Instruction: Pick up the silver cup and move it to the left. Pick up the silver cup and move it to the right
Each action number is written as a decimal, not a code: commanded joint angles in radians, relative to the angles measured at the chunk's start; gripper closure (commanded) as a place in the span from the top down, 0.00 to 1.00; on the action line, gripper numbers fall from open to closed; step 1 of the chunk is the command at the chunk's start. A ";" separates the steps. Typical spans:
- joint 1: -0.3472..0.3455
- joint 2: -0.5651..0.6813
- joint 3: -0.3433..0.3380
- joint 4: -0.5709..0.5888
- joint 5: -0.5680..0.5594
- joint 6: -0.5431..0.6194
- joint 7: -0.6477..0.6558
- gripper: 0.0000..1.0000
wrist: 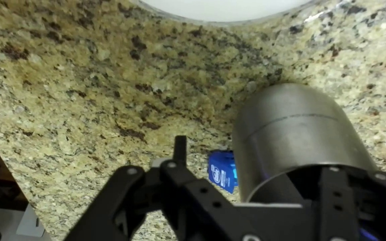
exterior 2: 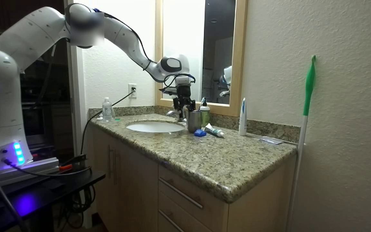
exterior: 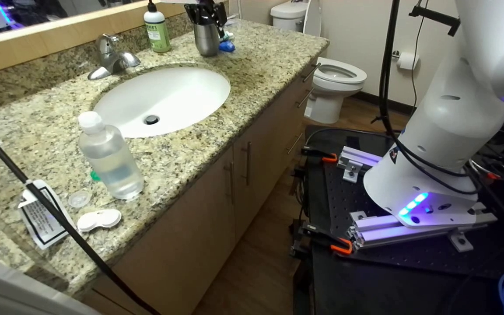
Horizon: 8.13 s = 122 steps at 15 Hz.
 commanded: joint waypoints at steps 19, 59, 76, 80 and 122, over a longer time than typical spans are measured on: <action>0.185 -0.503 0.113 -0.279 -0.104 -0.239 -0.347 0.02; 0.306 0.103 0.302 0.483 0.231 -0.304 0.438 0.02; 0.285 0.338 0.289 0.683 0.235 -0.278 0.485 0.02; 0.274 0.326 0.291 0.696 0.239 -0.312 0.502 0.40; 0.254 0.128 0.275 0.692 0.159 -0.664 0.453 1.00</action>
